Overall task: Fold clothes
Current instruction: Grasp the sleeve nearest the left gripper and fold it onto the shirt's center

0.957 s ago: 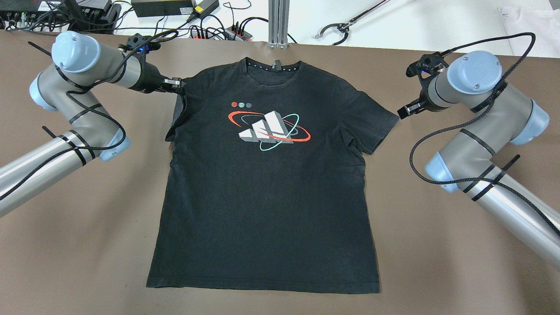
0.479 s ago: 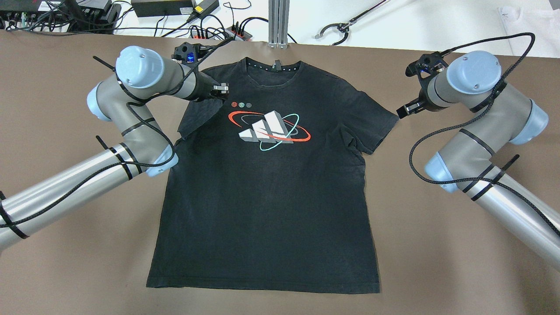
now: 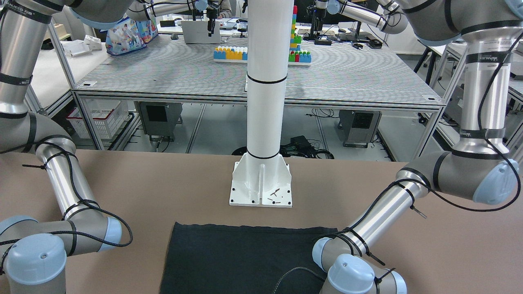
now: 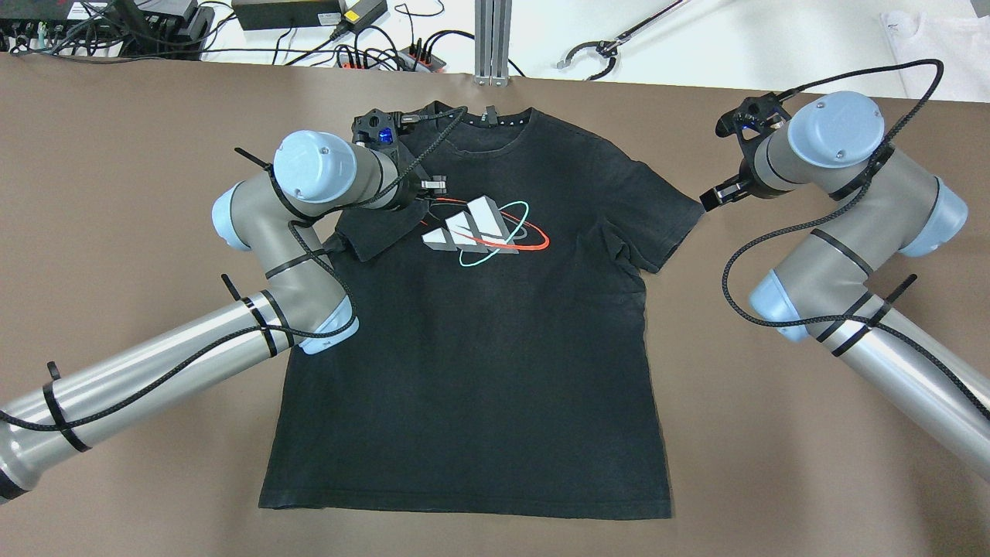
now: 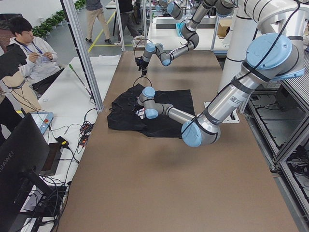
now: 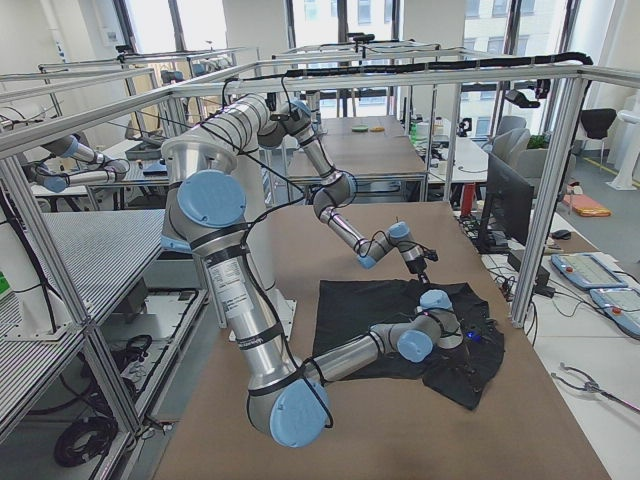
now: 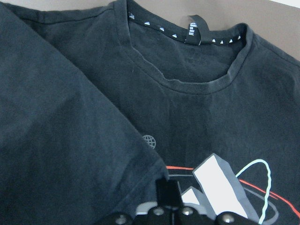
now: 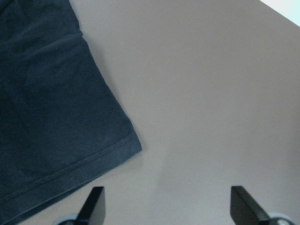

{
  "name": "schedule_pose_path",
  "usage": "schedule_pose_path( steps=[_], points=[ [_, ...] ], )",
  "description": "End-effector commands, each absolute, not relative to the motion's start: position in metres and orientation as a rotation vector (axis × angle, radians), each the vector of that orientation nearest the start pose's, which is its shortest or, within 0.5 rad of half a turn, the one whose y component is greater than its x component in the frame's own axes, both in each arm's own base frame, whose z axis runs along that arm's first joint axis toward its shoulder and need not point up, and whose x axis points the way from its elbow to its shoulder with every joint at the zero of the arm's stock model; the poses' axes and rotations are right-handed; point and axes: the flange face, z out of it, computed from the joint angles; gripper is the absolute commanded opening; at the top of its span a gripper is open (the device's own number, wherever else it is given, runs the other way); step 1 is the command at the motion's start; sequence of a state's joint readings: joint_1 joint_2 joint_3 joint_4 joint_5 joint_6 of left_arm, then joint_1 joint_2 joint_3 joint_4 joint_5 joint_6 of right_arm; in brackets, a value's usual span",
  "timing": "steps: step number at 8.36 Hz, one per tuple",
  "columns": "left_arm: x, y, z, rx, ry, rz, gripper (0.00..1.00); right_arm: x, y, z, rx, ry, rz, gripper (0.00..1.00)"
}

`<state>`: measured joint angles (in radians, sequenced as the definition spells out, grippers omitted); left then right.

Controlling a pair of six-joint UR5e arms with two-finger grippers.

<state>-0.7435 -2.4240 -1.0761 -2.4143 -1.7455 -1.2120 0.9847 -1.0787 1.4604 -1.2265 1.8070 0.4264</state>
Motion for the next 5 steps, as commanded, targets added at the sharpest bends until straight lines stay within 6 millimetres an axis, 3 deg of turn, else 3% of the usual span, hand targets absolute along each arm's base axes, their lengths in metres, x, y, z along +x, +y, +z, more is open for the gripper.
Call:
schedule_pose_path(
  steps=[1,2,3,5],
  points=[
    [0.54,-0.63,0.246,0.503,1.09,-0.246,0.0,-0.3,-0.646,0.397,0.524,-0.55,-0.241,0.94],
    [0.539,-0.63,0.244,0.502,1.096,-0.251,0.18,-0.3,-0.646,0.397,0.524,-0.55,-0.241,0.94],
    [0.541,-0.628,0.242,0.507,1.102,-0.247,0.99,-0.3,-0.647,0.397,0.522,-0.55,-0.24,0.94],
    [0.531,-0.619,0.21,0.523,1.158,-0.257,1.0,-0.303,-0.651,0.398,0.523,-0.571,-0.216,0.95]
  ],
)
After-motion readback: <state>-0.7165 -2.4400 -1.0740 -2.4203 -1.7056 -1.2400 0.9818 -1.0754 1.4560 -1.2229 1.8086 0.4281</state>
